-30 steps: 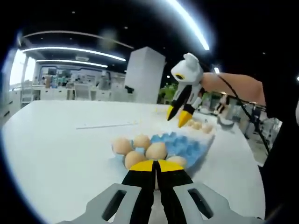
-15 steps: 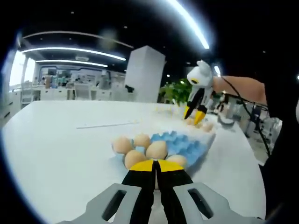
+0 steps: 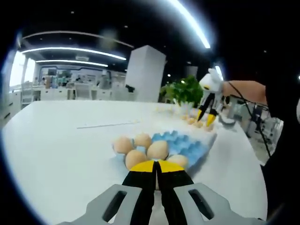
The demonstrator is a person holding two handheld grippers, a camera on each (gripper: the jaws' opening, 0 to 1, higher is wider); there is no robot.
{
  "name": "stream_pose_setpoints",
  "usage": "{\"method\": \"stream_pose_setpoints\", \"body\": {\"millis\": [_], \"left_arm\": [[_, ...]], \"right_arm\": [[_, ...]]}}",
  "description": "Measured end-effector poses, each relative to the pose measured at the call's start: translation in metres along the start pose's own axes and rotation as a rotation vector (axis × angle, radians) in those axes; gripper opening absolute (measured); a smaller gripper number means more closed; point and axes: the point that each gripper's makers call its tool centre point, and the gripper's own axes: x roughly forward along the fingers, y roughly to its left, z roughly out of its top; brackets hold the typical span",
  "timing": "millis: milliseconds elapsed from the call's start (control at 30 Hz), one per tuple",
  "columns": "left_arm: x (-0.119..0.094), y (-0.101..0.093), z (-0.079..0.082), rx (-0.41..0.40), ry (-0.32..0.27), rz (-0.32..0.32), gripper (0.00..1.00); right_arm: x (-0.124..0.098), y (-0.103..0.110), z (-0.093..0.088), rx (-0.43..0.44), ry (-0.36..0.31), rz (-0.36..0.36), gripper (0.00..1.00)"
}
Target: Pick up the eggs on the table and place them into the egg tray on the table
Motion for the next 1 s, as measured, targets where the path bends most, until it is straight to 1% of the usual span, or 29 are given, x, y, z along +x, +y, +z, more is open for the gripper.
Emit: {"method": "stream_pose_setpoints", "body": {"millis": [33,167,300,533,733,900,1000], "left_arm": [[0.000,0.000,0.000,0.000,0.000,0.000,0.00],[0.000,0.000,0.000,-0.002,-0.002,-0.003,0.00],[0.000,-0.001,-0.002,0.001,0.002,-0.001,0.00],[-0.002,-0.001,-0.001,-0.006,-0.002,0.003,0.00],[-0.002,-0.003,-0.002,-0.002,0.001,0.003,0.00],[-0.002,-0.004,-0.002,0.000,0.001,0.002,0.00],[-0.001,-0.004,-0.002,0.002,0.002,0.002,0.00]], "right_arm": [[0.000,0.000,-0.001,0.000,0.001,0.000,0.31],[-0.002,0.003,-0.019,0.003,0.015,-0.002,0.30],[-0.002,0.002,-0.031,0.006,0.033,-0.009,0.30],[0.000,0.000,-0.047,0.018,0.039,-0.002,0.30],[0.003,-0.004,-0.066,0.020,0.077,-0.017,0.29],[0.007,-0.009,-0.076,0.041,0.079,-0.018,0.28],[0.010,-0.007,-0.079,0.048,0.075,-0.012,0.26]]}}
